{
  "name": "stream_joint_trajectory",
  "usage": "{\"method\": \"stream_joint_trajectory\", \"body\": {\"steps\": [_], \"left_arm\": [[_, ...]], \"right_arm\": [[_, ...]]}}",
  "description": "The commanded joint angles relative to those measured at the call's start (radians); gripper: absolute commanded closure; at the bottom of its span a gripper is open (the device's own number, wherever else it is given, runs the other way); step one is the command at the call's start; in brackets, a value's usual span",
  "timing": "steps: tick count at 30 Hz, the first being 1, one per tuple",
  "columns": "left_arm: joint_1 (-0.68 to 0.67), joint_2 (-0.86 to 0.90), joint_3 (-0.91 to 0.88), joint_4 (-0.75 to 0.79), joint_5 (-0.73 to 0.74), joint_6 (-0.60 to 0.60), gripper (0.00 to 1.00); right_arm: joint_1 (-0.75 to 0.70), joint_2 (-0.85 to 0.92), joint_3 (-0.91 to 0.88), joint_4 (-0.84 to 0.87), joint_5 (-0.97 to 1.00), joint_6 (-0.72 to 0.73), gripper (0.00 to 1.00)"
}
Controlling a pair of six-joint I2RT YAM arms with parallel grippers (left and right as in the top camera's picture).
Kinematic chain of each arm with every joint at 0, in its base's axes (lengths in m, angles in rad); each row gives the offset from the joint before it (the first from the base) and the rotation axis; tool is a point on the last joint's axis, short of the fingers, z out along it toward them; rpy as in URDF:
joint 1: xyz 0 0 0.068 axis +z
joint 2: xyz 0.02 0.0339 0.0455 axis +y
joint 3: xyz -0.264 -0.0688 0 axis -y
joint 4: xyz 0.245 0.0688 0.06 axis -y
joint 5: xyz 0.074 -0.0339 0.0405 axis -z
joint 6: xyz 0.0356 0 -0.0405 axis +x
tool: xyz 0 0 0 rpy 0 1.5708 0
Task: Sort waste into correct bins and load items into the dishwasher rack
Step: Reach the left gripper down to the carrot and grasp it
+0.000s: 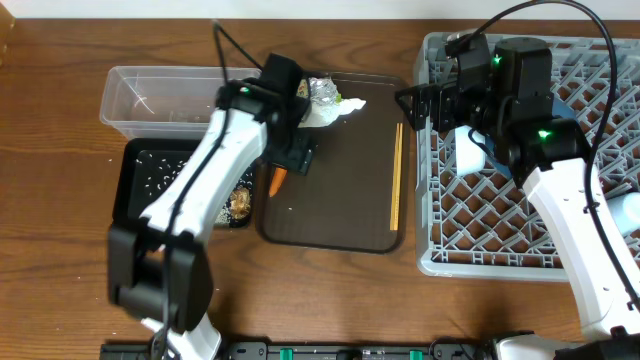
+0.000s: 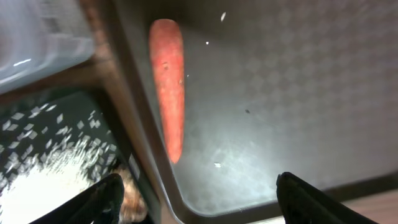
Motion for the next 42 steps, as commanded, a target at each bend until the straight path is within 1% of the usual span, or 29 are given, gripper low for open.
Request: {"method": "stream_joint_trajectory", "body": {"steps": [1,3,6,12,13,17,18,22,23,27,31,36,39,40,42], "left_arm": [[-0.004,0.06,0.002,0.019,-0.008,0.062,0.22],[-0.004,0.101,0.002,0.042,-0.008,0.076,0.22],[-0.004,0.155,0.002,0.069,-0.008,0.076,0.28],[-0.004,0.256,0.002,0.089,-0.009,0.084,0.28],[-0.004,0.266,0.002,0.092,-0.009,0.083,0.31],[-0.004,0.279,0.002,0.119,-0.009,0.083,0.36],[-0.004,0.279,0.002,0.126,-0.009,0.083,0.39],[-0.004,0.279,0.002,0.127,-0.008,0.082,0.62],[-0.004,0.278,0.003,0.12,-0.008,0.082,0.66],[-0.004,0.264,0.016,0.065,-0.009,0.077,0.66],[-0.004,0.22,0.044,-0.016,-0.009,0.029,0.67],[0.004,0.105,0.045,-0.083,-0.009,-0.009,0.68],[0.02,0.029,0.045,-0.07,-0.009,-0.011,0.68],[0.023,0.012,0.045,-0.055,-0.008,-0.011,0.66],[0.024,-0.002,0.045,-0.018,-0.008,-0.011,0.53]], "right_arm": [[0.003,-0.004,0.003,-0.012,-0.013,0.022,0.01],[0.003,-0.004,0.003,-0.021,-0.013,0.022,0.01],[0.003,-0.004,0.003,-0.029,-0.013,0.022,0.01],[0.003,-0.004,0.003,-0.043,-0.013,0.022,0.01],[0.003,-0.004,0.003,-0.047,-0.013,0.022,0.01],[0.003,-0.004,0.003,-0.05,-0.013,0.022,0.01],[0.003,-0.004,0.003,-0.05,-0.013,0.022,0.01],[0.003,-0.004,0.003,-0.053,-0.013,0.022,0.01],[0.003,-0.004,0.003,-0.056,-0.013,0.022,0.01],[0.003,-0.004,0.003,-0.065,-0.013,0.021,0.01],[0.003,-0.004,0.003,-0.064,-0.012,0.021,0.01],[0.003,-0.004,0.003,-0.064,-0.012,0.021,0.01],[0.003,-0.004,0.003,-0.064,-0.011,0.021,0.01],[0.003,-0.004,0.003,-0.062,-0.011,0.021,0.01],[0.003,-0.004,0.003,-0.061,-0.001,0.021,0.01]]}}
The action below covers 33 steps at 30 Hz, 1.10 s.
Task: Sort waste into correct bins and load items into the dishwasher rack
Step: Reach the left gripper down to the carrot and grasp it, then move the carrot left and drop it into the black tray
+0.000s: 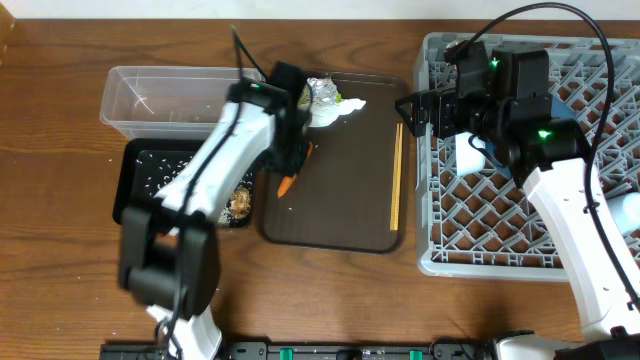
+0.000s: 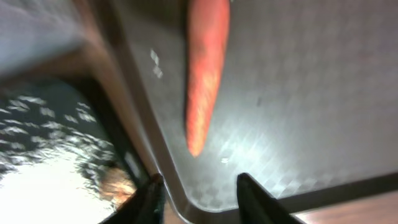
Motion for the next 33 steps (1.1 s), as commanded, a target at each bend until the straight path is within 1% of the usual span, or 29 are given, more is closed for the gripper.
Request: {"method": "stream_joint_trajectory", "body": {"steps": [1,6,12,21,28,31,33], "left_arm": [[0.01,-0.024,0.021,0.047,-0.005,-0.02,0.5],[-0.002,0.047,-0.014,0.16,-0.004,-0.021,0.42],[-0.014,0.159,-0.014,0.211,-0.001,-0.021,0.35],[-0.022,0.253,-0.015,0.26,-0.001,-0.02,0.35],[-0.022,0.297,-0.015,0.278,-0.001,-0.02,0.52],[-0.022,0.293,-0.012,0.277,-0.001,-0.02,0.67],[-0.022,0.28,-0.009,0.268,-0.001,-0.02,0.69]], "right_arm": [[0.003,-0.004,0.003,0.0,0.004,0.009,0.01],[0.003,-0.004,0.003,-0.008,0.003,0.009,0.01],[0.003,-0.004,0.003,-0.019,0.003,0.009,0.01],[0.003,-0.004,0.003,-0.023,0.003,0.009,0.01],[0.003,-0.004,0.003,-0.027,0.003,0.009,0.01],[0.003,-0.004,0.003,-0.027,0.003,0.01,0.01],[0.003,-0.004,0.003,-0.028,0.003,0.009,0.01]]}}
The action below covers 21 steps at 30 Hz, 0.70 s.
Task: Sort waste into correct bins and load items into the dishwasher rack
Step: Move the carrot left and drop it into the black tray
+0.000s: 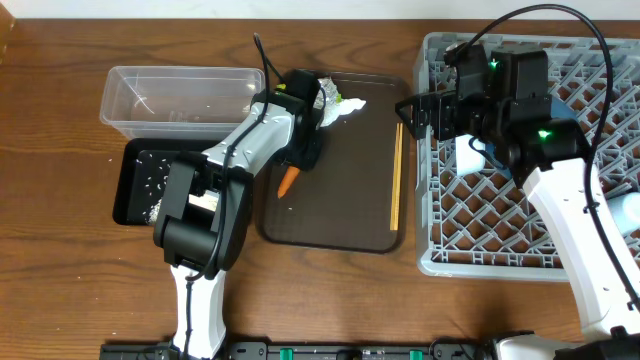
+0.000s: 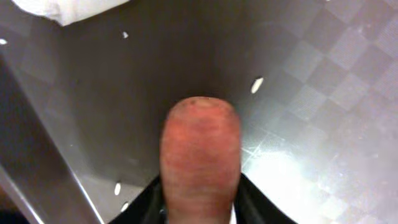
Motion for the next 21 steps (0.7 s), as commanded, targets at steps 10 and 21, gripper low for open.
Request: {"method": "stream_joint_trajectory", "body": {"steps": [10,21], "left_arm": [[0.032,-0.164,0.026,-0.116,-0.004,-0.001,0.8],[0.231,-0.236,-0.002,-0.31,-0.114,-0.076,0.8]], "right_arm": [[0.003,-0.004,0.003,-0.001,0.001,0.009,0.01],[0.003,-0.004,0.003,0.0,0.001,0.009,0.01]]}}
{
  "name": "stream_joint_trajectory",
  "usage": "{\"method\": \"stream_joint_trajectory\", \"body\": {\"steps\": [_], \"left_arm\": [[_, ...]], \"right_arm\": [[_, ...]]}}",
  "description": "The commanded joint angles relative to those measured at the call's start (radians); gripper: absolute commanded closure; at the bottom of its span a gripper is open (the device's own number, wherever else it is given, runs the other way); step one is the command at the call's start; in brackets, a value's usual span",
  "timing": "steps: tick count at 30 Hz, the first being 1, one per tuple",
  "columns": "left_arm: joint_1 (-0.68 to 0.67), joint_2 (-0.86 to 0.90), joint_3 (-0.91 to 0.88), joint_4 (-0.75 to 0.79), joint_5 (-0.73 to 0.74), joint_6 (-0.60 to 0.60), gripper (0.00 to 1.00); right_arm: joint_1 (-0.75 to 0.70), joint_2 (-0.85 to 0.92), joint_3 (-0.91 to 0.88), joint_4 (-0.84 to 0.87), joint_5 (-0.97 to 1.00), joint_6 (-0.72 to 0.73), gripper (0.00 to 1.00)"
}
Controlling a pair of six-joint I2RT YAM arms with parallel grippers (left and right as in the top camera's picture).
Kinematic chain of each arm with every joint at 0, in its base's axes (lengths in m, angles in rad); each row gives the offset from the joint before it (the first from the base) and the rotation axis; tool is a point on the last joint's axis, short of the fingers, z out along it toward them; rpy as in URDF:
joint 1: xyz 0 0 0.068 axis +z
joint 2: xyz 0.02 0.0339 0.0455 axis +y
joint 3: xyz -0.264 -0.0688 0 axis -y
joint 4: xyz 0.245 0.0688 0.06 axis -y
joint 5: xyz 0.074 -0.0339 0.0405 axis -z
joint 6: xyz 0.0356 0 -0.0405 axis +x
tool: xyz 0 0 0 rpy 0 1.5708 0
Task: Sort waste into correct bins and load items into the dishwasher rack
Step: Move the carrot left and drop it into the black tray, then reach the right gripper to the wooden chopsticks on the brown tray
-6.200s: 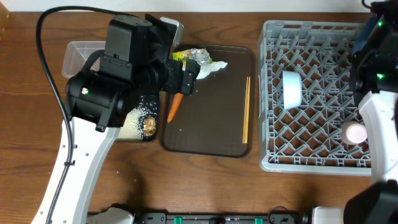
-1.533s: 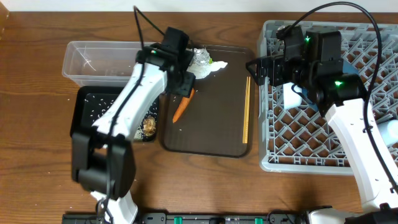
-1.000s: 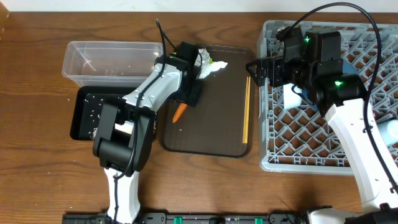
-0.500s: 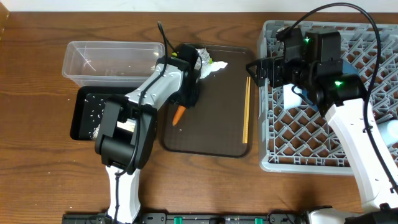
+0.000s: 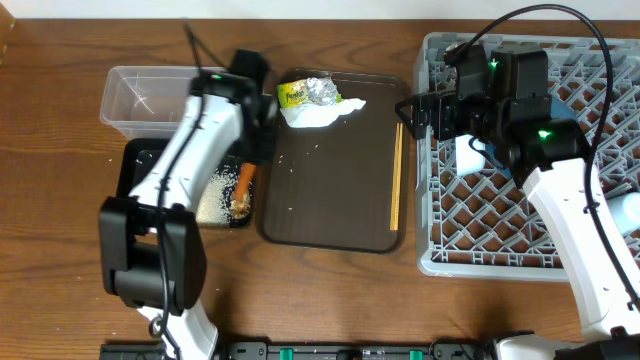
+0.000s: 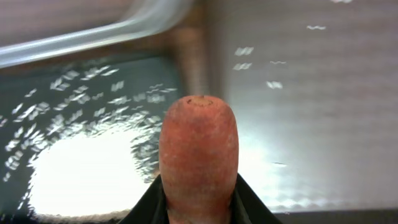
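Note:
My left gripper [image 5: 251, 152] is shut on an orange carrot [image 5: 243, 185], which hangs tip-down over the right edge of the black bin [image 5: 135, 190]. In the left wrist view the carrot's cut end [image 6: 199, 149] fills the middle, clamped between the left gripper [image 6: 199, 202] fingers, with the black bin [image 6: 74, 118] below on the left. Crumpled foil and tissue waste [image 5: 315, 98] lies at the back of the brown tray [image 5: 340, 190]. A wooden chopstick [image 5: 397, 175] lies along the tray's right side. My right gripper [image 5: 405, 110] hovers open at the left edge of the grey dishwasher rack [image 5: 500, 240].
A clear plastic bin [image 5: 150, 95] stands behind the black bin, which holds white grains and food scraps [image 5: 215, 195]. A pale cup [image 5: 470, 150] sits in the rack under the right arm. The tray [image 6: 311, 93] carries scattered crumbs.
My left gripper, still shut on the carrot, has moved left from over the brown tray to over the black bin's right edge. The right arm has not moved.
The carrot lay at the tray's left edge with my left gripper open above it. The jaws then stood narrower around it. Then the gripper held the carrot upright over the tray, and now it holds it over the black bin. The right arm stayed put.

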Motion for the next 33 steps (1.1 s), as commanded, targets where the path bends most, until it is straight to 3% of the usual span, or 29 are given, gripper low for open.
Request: {"method": "stream_joint_trajectory", "body": {"steps": [1,7,15,19,26,33], "left_arm": [[0.085,0.021,-0.029,0.003,-0.052,-0.07,0.8],[0.157,0.03,-0.134,0.077,-0.034,-0.113,0.79],[0.16,0.03,-0.184,0.111,-0.034,-0.113,0.61],[0.16,0.028,-0.158,0.074,-0.034,-0.113,0.54],[0.159,-0.047,-0.031,-0.063,-0.021,-0.113,0.52],[0.149,-0.232,0.066,-0.062,0.185,-0.103,0.47]], "right_arm": [[0.003,-0.004,0.003,0.0,0.001,0.009,0.01],[0.003,-0.004,0.003,-0.001,0.001,0.009,0.01],[0.003,-0.004,0.003,-0.002,0.001,0.009,0.01],[0.003,-0.004,0.003,-0.005,0.001,0.009,0.01],[0.003,-0.004,0.003,-0.004,0.001,0.009,0.01],[0.003,-0.004,0.003,0.008,-0.008,0.01,0.01]]}}
